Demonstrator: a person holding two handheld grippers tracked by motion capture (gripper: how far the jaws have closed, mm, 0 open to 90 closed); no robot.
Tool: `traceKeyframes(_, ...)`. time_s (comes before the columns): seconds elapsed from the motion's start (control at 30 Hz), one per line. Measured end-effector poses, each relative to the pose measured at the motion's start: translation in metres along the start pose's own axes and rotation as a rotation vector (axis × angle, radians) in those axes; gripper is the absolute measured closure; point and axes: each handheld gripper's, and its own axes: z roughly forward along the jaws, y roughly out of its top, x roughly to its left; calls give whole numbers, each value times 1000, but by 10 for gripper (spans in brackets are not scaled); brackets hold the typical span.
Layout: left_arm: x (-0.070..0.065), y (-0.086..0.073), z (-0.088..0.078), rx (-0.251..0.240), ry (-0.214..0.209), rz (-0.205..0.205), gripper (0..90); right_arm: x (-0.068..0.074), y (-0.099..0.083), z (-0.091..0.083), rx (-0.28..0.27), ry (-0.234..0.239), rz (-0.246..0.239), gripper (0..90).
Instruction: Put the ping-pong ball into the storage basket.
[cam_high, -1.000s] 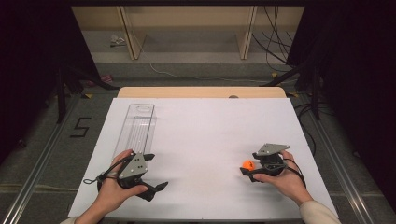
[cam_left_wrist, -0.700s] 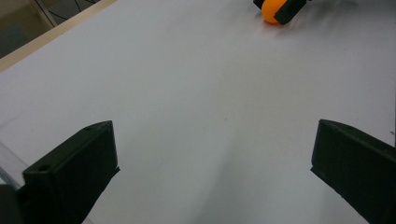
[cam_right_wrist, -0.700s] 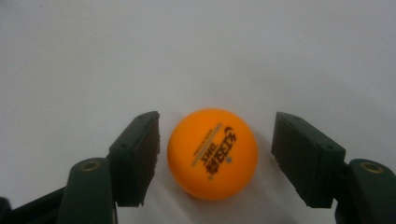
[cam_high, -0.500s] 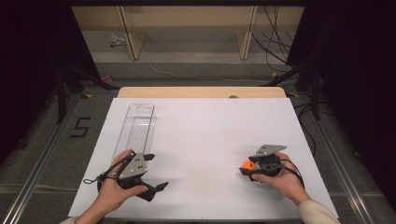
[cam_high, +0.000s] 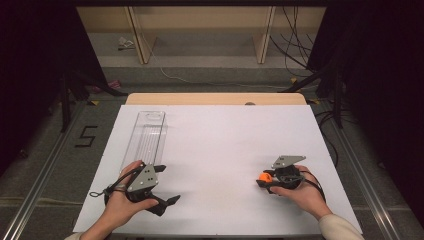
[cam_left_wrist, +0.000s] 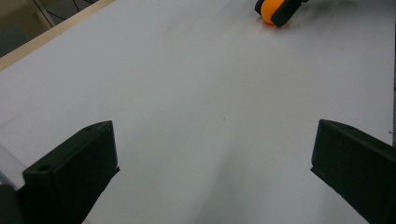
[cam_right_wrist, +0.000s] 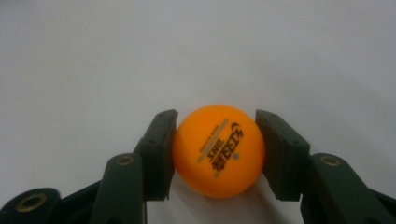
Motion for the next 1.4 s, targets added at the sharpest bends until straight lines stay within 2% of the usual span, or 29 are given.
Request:
traceKeyframes(0.63,0,0,0,1,-2,-4,0,2,8,-9,-55,-19,-17,513)
traceKeyframes(1.13,-1,0,1,4,-5,3,0,3,18,-17,-121,-5,-9,513)
traceKeyframes(1.4,0,0,1,2,-3,3,0,4,27,-15,-143,-1,-14,513)
